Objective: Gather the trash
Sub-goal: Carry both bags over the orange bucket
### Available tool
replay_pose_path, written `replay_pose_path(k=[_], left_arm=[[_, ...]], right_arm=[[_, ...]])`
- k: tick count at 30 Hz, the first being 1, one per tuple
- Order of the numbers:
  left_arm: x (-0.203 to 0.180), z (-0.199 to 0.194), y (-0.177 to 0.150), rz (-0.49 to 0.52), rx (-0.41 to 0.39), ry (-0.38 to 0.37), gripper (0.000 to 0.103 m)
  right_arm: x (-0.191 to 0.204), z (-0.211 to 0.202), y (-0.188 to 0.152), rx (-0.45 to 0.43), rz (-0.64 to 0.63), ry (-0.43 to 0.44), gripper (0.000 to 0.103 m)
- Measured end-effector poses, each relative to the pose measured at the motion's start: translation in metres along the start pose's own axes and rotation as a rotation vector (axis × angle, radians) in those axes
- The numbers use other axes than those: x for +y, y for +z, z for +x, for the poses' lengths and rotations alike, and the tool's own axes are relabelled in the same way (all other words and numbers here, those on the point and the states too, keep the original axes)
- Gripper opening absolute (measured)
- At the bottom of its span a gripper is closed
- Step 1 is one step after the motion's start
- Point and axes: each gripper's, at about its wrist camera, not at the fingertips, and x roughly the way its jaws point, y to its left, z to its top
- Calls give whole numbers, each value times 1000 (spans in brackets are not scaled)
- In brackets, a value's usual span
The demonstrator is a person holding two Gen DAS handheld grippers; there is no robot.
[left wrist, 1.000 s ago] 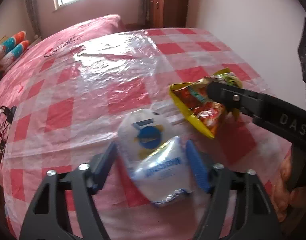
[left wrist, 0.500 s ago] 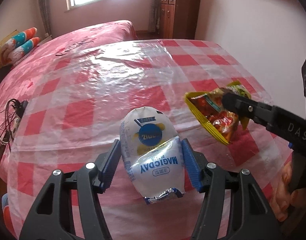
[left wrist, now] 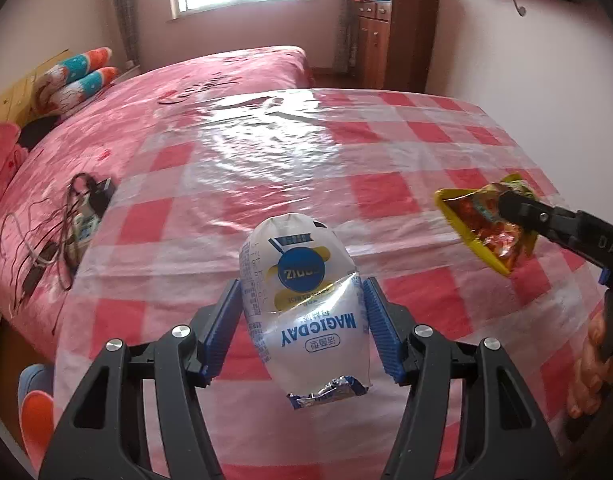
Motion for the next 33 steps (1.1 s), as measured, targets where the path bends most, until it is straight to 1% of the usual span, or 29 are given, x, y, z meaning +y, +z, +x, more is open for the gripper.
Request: replay_pose_path(k=[10, 18, 28, 33], left_arm=[[47, -13, -19, -65, -9, 64, 62], [78, -22, -34, -112, -7, 86, 62], [117, -35, -58, -176, -7, 117, 62], [136, -41, -69, -207, -4, 135, 62]], right_arm=[[37, 5, -8, 29, -73, 15, 37], [61, 9, -16, 61, -105, 39, 37], [96, 20, -31, 135, -136, 102, 37], [118, 24, -42, 173, -172, 128, 37]])
